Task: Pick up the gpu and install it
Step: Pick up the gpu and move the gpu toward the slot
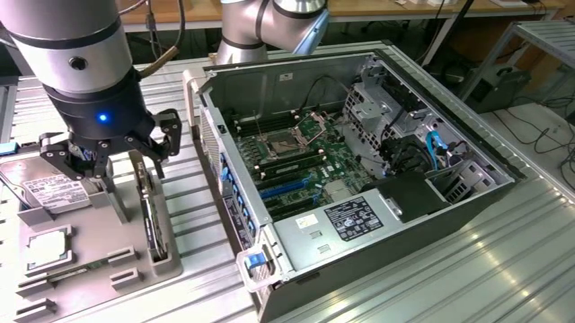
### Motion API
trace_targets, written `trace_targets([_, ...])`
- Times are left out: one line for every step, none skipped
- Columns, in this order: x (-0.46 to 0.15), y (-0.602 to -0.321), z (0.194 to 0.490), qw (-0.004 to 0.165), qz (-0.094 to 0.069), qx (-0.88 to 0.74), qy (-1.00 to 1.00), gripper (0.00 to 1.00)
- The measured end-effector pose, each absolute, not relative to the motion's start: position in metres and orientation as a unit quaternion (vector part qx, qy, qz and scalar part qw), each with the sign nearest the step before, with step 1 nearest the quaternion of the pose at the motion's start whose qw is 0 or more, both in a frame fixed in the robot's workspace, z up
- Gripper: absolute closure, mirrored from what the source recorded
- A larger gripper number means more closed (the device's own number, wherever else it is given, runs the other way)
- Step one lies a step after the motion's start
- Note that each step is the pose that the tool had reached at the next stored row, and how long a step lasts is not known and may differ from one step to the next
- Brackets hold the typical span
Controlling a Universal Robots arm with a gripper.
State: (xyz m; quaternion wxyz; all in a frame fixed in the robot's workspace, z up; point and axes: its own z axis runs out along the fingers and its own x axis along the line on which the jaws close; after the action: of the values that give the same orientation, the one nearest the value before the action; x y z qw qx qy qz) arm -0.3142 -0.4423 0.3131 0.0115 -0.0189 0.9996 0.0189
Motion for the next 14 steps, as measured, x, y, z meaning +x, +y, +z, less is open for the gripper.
trace_targets([-0.314, -0.442, 0.311, 0.011, 0.019, -0.019, 1.0, 0.34])
trace_targets([-0.314, -0.442, 0.31, 0.011, 0.019, -0.019, 1.0, 0.34])
trace_targets([-0.314, -0.442, 0.308, 0.011, 0.019, -0.019, 1.0, 0.34])
trace_targets([-0.314, -0.442, 0.307, 0.011, 0.019, -0.019, 1.0, 0.34])
trace_targets([-0.314, -0.443, 0.304, 0.011, 0.019, -0.019, 1.0, 0.34])
trace_targets([-0.314, -0.443, 0.301, 0.011, 0.019, -0.019, 1.0, 0.34])
trace_targets([-0.314, -0.444, 0.298, 0.011, 0.019, -0.019, 1.0, 0.34])
trace_targets([-0.314, -0.445, 0.296, 0.011, 0.019, -0.019, 1.0, 0.34])
trace_targets([-0.314, -0.446, 0.294, 0.011, 0.019, -0.02, 1.0, 0.34])
trace_targets([-0.314, -0.447, 0.292, 0.011, 0.019, -0.02, 1.0, 0.34])
trace_targets([-0.314, -0.447, 0.291, 0.011, 0.019, -0.02, 1.0, 0.34])
trace_targets([-0.314, -0.448, 0.288, 0.011, 0.019, -0.02, 1.0, 0.34])
trace_targets([-0.314, -0.448, 0.287, 0.011, 0.019, -0.02, 1.0, 0.34])
trace_targets([-0.314, -0.448, 0.286, 0.011, 0.019, -0.02, 1.0, 0.34])
